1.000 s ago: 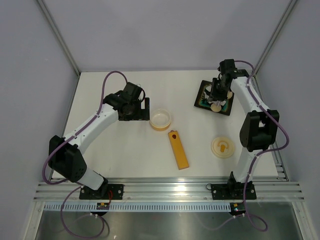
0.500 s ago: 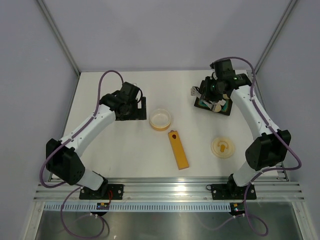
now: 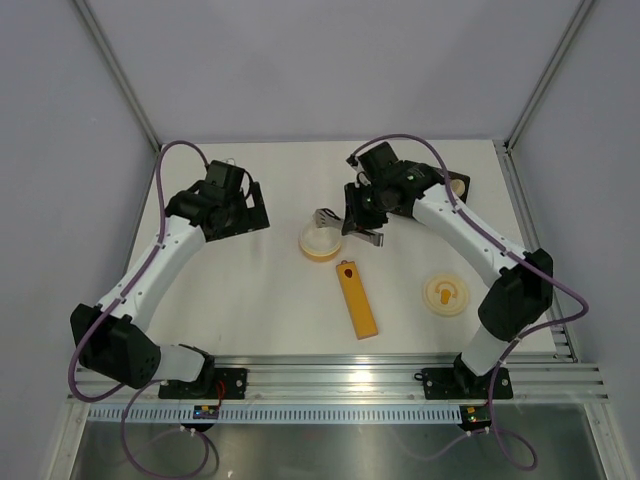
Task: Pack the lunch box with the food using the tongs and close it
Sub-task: Place the fake food in the packing box.
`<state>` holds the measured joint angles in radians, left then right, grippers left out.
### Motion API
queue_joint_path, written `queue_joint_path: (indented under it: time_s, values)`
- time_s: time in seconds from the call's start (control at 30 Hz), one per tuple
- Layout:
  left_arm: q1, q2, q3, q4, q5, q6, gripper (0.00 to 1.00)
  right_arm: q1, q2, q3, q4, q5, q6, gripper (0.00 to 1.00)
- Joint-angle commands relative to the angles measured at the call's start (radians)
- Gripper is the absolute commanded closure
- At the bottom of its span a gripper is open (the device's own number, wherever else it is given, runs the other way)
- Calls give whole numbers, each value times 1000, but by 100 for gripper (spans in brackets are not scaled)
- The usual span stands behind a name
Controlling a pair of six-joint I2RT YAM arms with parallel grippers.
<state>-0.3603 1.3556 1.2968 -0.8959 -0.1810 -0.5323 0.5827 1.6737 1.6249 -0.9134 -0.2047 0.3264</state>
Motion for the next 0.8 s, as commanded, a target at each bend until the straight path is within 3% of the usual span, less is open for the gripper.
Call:
queue_joint_path:
  time_s: [0.0, 0.77]
  values:
    - [3, -32, -16, 38, 11, -18, 1, 43, 38, 29, 48, -35, 14, 91]
    - [1, -30, -68, 60, 41, -20, 1, 69, 115, -48, 117, -47, 42, 89]
